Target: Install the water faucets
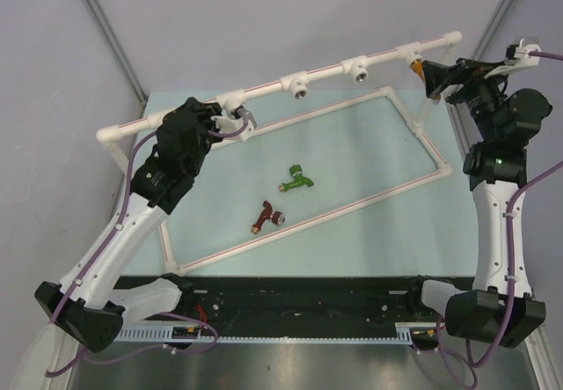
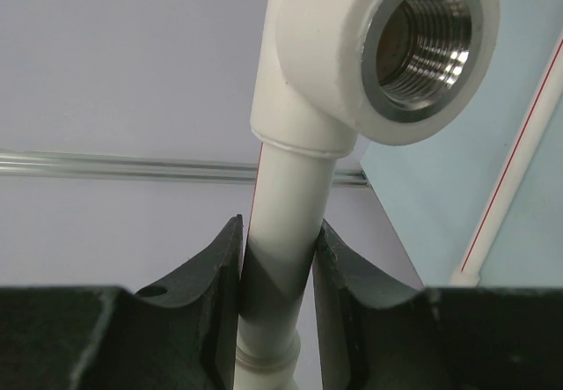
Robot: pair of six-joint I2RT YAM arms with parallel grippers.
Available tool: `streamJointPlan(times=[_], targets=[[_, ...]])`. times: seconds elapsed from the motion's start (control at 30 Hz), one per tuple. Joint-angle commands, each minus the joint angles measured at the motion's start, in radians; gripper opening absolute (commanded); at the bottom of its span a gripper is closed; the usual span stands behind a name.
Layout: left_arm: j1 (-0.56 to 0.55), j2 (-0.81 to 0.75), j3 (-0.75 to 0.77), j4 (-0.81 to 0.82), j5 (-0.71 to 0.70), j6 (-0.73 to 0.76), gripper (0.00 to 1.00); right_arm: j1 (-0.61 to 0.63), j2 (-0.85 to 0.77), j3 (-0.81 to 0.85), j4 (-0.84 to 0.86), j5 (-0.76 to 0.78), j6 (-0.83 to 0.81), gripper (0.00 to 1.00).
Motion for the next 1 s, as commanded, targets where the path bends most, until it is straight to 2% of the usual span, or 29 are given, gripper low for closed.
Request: streamJointPlan(times=[0.0,0.3,0.5,0.77,0.97], targets=[[-0.003,-0.003,0.033,-0.012,0.023,-0.090,0.00,0.063,0.042,0.071,-0.117,0.104,-0.227,1.00],[-0.003,-0.001,0.033,-0.014,0.024,-0.091,0.00,0.100,0.152,0.163,-0.229,0.204,-0.319,0.99],[-0.003,0.002,0.033,-0.014,0.023,-0.091,0.00,0.094,0.186,0.163,-0.257,0.274,-0.312,0.98],[-0.003,0.002,0.033,-0.014,0.021,-0.090,0.00,-0.076,0.229,0.154,-0.203,0.210,0.012,0.96],[-0.003,0.002,0.033,-0.014,0.023,-0.091,0.00,-0.107,0.272,0.154,-0.223,0.170,0.046,0.95]])
